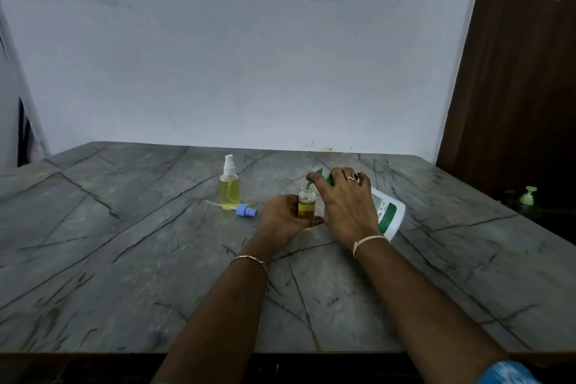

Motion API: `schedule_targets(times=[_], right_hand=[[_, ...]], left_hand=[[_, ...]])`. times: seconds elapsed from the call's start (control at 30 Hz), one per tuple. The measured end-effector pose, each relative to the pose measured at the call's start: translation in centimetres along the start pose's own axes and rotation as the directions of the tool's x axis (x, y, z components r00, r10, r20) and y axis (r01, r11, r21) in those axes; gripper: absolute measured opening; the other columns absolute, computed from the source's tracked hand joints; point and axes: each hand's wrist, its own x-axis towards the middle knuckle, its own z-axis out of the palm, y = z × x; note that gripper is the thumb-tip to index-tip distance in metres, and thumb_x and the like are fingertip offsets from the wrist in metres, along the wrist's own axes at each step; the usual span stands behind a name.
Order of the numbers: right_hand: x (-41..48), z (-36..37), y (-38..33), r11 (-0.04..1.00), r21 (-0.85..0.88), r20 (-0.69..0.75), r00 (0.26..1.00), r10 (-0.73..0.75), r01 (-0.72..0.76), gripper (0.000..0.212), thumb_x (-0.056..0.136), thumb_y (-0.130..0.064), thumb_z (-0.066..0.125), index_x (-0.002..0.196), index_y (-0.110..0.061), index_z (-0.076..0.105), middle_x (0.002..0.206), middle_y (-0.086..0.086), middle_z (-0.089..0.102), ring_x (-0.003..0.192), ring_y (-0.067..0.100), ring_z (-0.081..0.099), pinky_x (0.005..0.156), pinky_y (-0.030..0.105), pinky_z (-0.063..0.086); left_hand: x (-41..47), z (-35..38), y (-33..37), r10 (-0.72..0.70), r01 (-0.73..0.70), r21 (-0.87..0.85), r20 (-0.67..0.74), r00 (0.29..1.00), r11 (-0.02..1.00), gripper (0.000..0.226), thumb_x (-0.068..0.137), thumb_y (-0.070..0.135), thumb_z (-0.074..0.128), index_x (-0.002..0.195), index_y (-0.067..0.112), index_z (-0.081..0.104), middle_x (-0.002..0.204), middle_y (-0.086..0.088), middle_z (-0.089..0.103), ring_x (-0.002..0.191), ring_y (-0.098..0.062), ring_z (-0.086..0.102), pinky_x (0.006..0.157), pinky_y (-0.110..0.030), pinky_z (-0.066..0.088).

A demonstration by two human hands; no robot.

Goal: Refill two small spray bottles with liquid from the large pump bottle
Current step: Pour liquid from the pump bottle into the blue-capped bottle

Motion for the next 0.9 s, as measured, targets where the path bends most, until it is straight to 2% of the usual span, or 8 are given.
schedule_targets(times=[0.23,0.33,0.6,0.77,0.9], right_hand=[[-0.60,-0.08,0.85,0.999,-0.028,0.005,0.999,-0.037,0.038,0.084,0.068,-0.013,0.071,0.139,-0.034,0.031,0.098,0.012,0.057,0.094,0.032,0.055,0.085,0.049,0.043],[-0.68,-0.15,0.90,0.999,-0.034,0.023,0.999,-0.038,0.039,0.089,0.071,-0.011,0.069,0.144,-0.035,0.024,0.101,0.013,0.057,0.097,0.032,0.054,0.087,0.050,0.042],[-0.38,-0.11,0.53,1.000,-0.012,0.047,0.999,-0.024,0.024,0.084,0.067,-0.016,0.075,0.135,-0.033,0.030,0.103,0.011,0.057,0.098,0.031,0.054,0.088,0.048,0.042],[-0.09,0.00,0.23,1.000,0.005,0.031,0.999,-0.011,0.011,0.080,0.064,-0.021,0.079,0.132,-0.031,0.038,0.101,0.009,0.059,0.098,0.030,0.055,0.087,0.048,0.042],[-0.22,-0.13,0.23,1.000,0.004,0.034,0.999,-0.013,0.013,0.078,0.067,-0.020,0.076,0.134,-0.031,0.037,0.104,0.011,0.058,0.099,0.031,0.054,0.088,0.049,0.042]], left_hand=[[0.27,-0.11,-0.02,-0.028,0.029,0.059,-0.008,1.000,0.998,0.059,0.061,0.047,0.083,0.109,0.018,0.065,0.100,0.000,0.073,0.091,-0.012,0.068,0.088,-0.032,0.054],[0.31,-0.08,-0.19,-0.044,0.044,0.005,0.010,0.999,0.999,0.060,0.059,0.046,0.085,0.108,0.017,0.065,0.100,0.000,0.073,0.090,-0.011,0.068,0.089,-0.033,0.054],[0.47,-0.03,-0.36,-0.051,0.052,-0.043,0.024,0.998,0.998,0.063,0.058,0.043,0.086,0.111,0.015,0.065,0.101,-0.002,0.073,0.093,-0.014,0.068,0.091,-0.038,0.054],[0.42,0.06,-0.43,-0.037,0.038,-0.056,0.017,0.999,0.998,0.057,0.060,0.040,0.086,0.107,0.016,0.065,0.099,-0.002,0.073,0.091,-0.015,0.069,0.089,-0.039,0.054],[0.36,-0.05,-0.41,-0.047,0.052,-0.090,0.051,0.998,0.995,0.064,0.059,0.043,0.085,0.112,0.014,0.064,0.103,-0.002,0.072,0.093,-0.015,0.069,0.091,-0.040,0.053]])
